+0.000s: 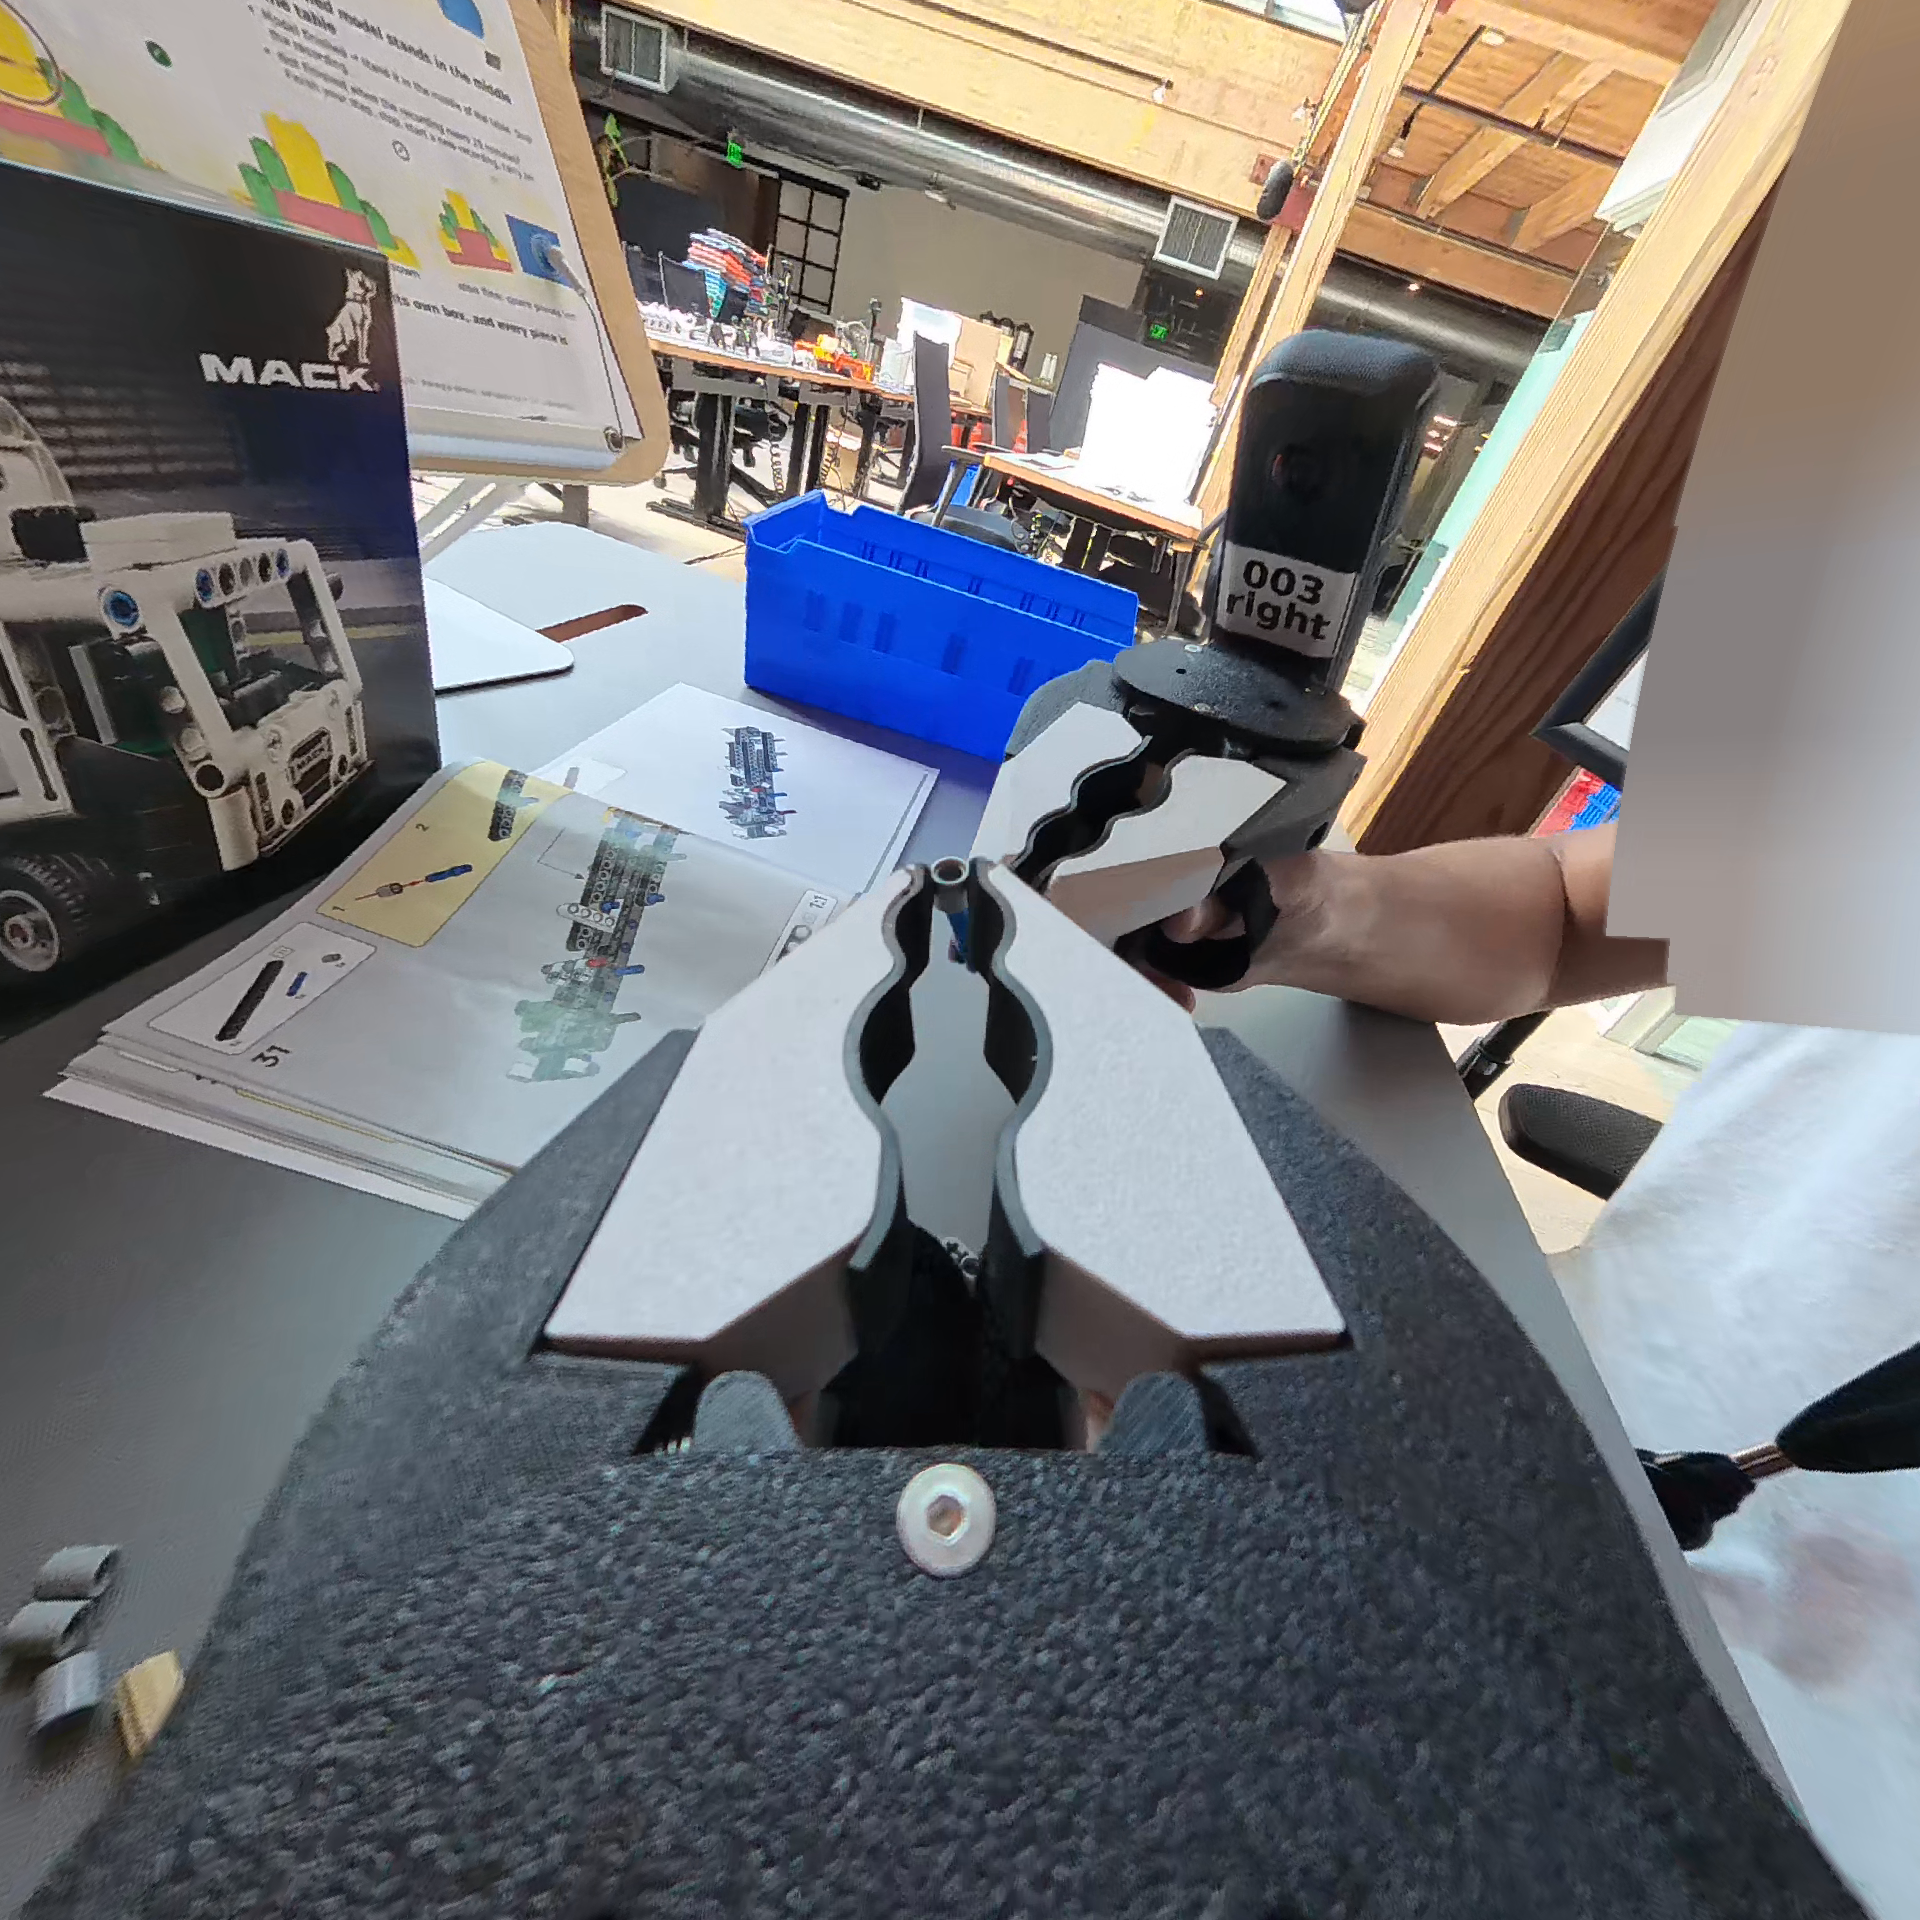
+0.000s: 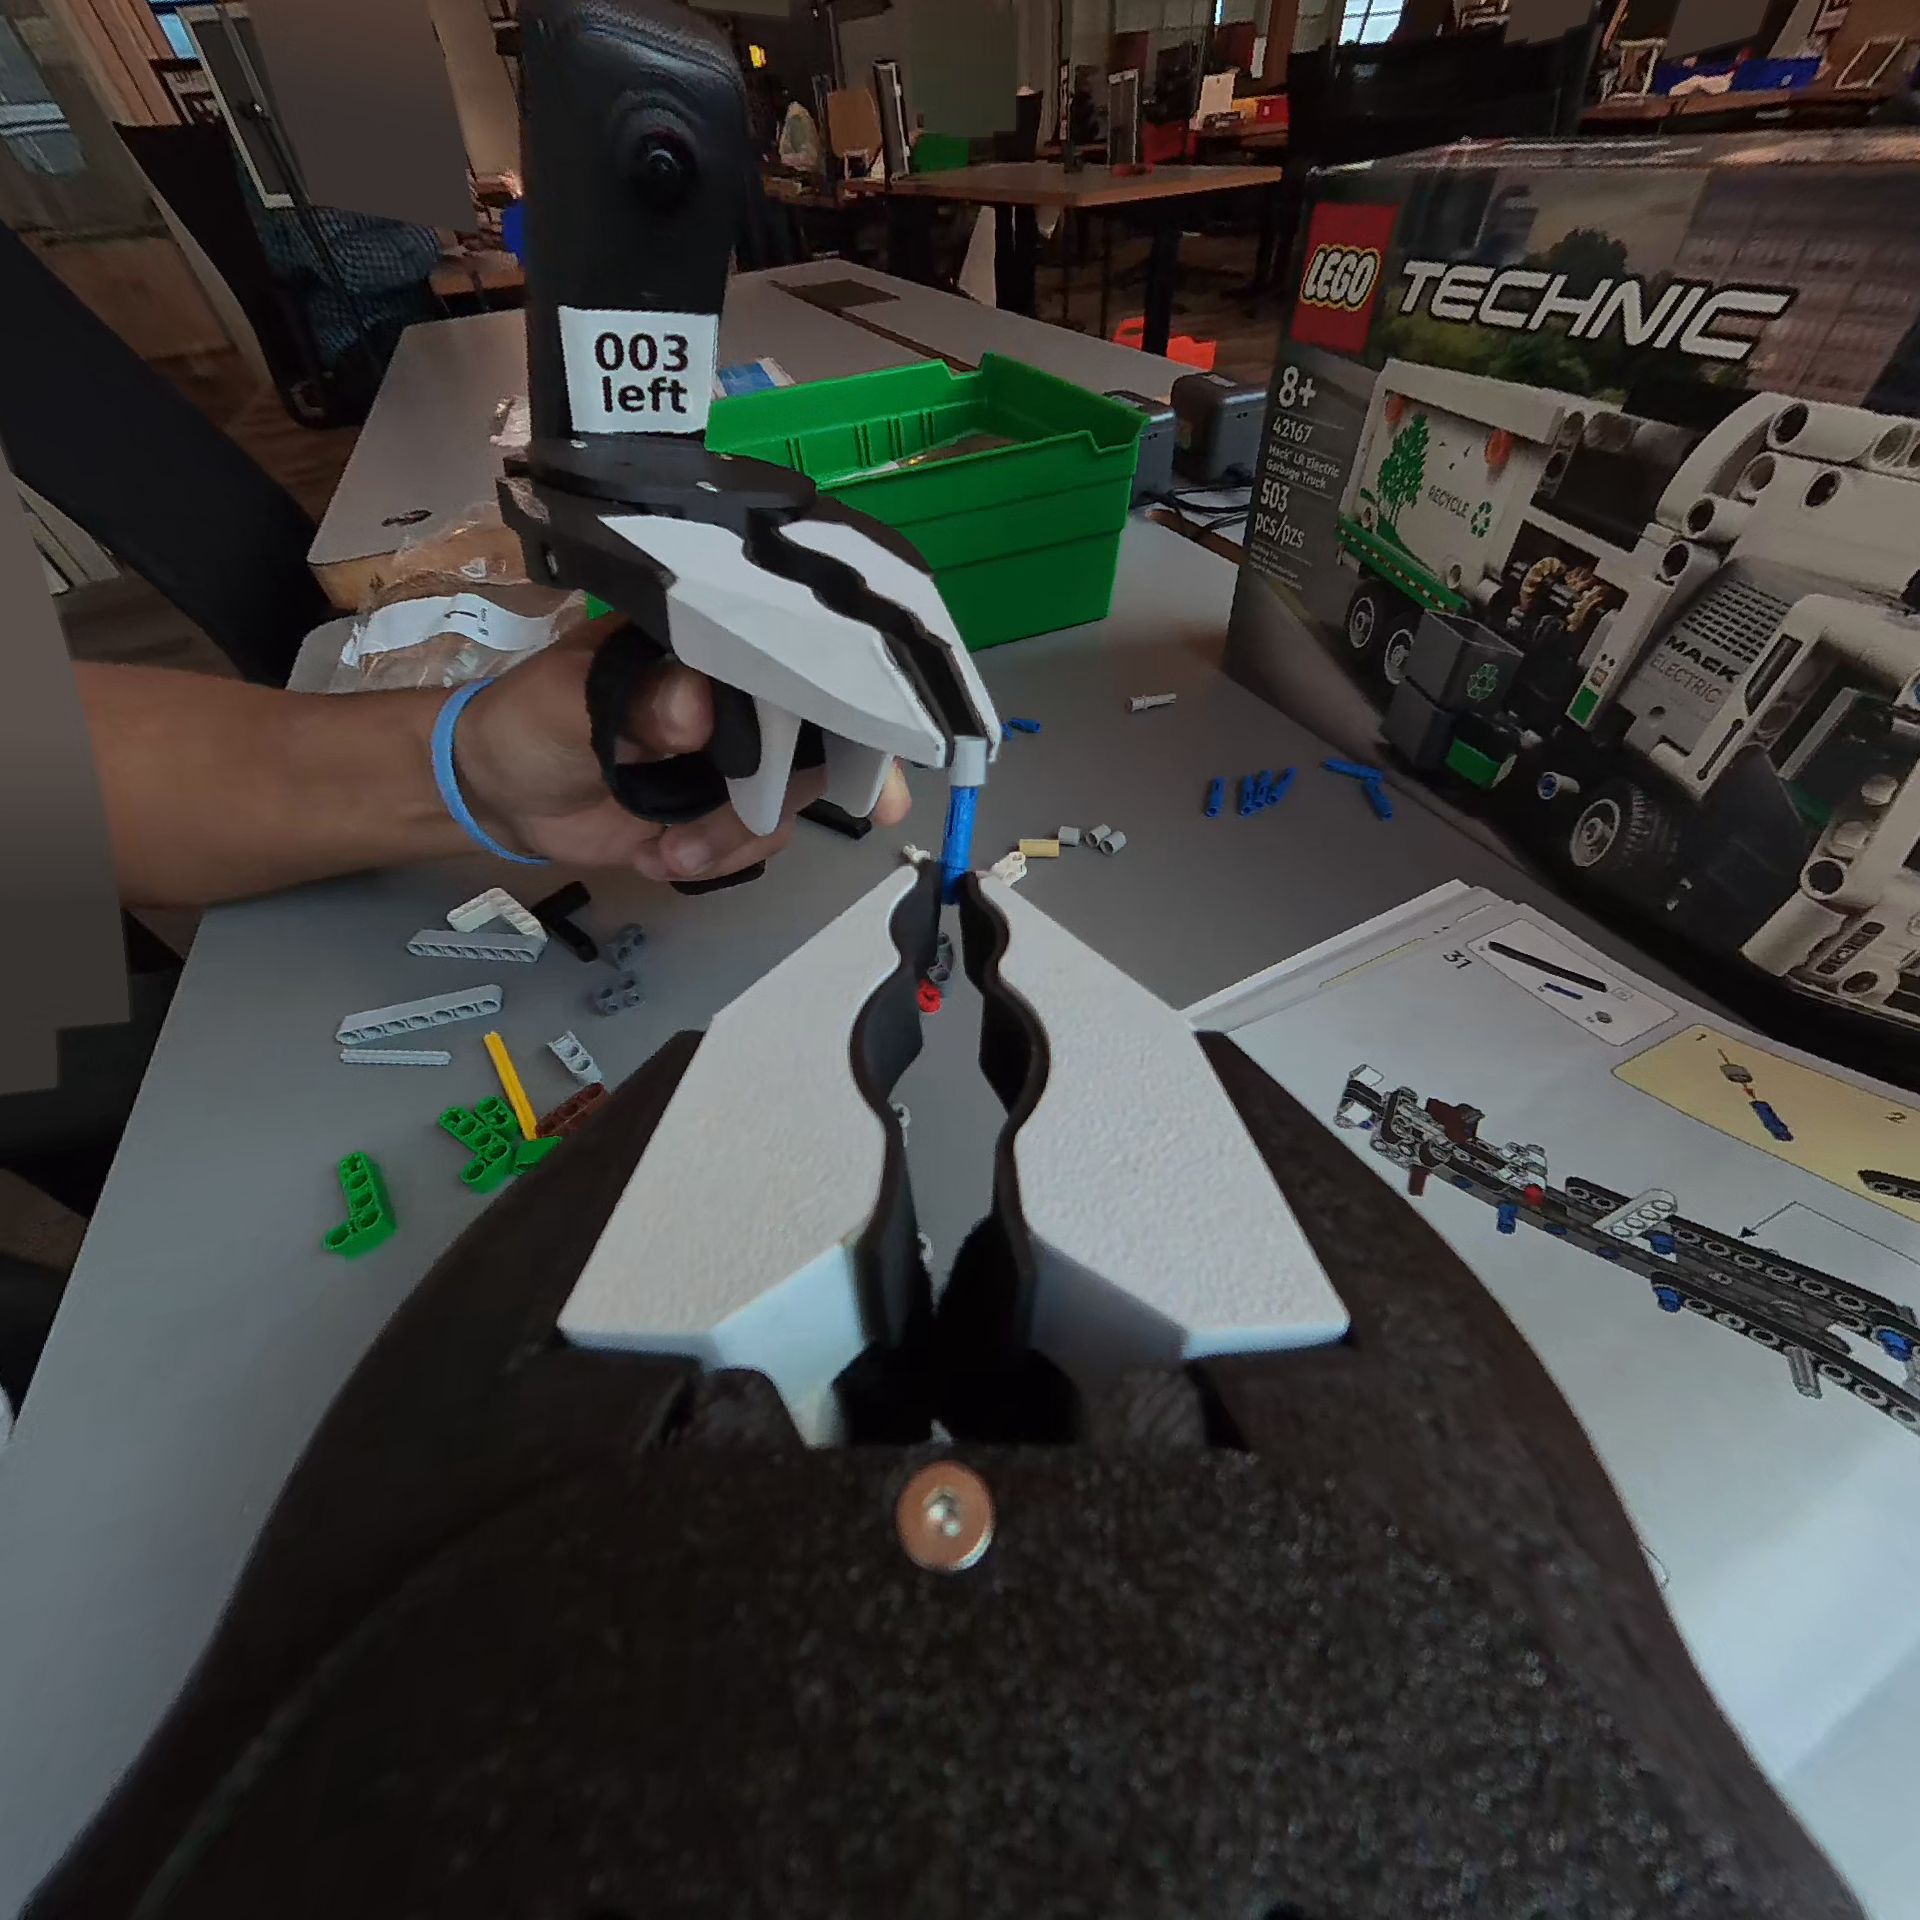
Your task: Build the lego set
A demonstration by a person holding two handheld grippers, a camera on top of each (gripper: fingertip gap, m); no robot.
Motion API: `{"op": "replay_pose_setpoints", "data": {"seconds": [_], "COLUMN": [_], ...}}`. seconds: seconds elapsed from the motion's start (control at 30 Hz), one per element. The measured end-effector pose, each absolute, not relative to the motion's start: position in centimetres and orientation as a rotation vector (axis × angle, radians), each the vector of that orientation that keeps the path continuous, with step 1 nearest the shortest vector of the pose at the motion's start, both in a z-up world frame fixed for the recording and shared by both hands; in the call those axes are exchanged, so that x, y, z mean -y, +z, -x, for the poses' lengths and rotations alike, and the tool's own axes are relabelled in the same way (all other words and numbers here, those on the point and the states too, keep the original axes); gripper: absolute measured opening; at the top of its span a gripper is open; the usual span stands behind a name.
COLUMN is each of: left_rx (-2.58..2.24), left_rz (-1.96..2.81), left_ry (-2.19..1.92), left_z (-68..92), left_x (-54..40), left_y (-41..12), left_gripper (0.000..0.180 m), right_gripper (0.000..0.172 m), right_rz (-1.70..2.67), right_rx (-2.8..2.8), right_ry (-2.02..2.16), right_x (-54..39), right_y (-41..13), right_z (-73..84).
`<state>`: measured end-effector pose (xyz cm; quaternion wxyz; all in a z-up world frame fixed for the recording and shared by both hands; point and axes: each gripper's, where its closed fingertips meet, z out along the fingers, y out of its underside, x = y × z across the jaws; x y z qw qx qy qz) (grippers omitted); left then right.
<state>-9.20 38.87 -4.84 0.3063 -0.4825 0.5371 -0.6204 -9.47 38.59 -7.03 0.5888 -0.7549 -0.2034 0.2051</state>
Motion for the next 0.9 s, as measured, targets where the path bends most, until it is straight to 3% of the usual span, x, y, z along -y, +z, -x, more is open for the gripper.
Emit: {"op": "replay_pose_setpoints", "data": {"seconds": [0.9], "left_rx": [-1.523], "left_rz": [1.214], "left_ry": [-1.725], "left_z": [9.5], "left_x": [-37.6], "left_y": [-5.4], "left_gripper": [0.005], "right_gripper": [0.002], "right_rz": [1.806], "right_rx": [0.603], "right_ry": [0.529], "right_x": [-38.1], "right_y": [-8.0], "right_z": [10.5]}}
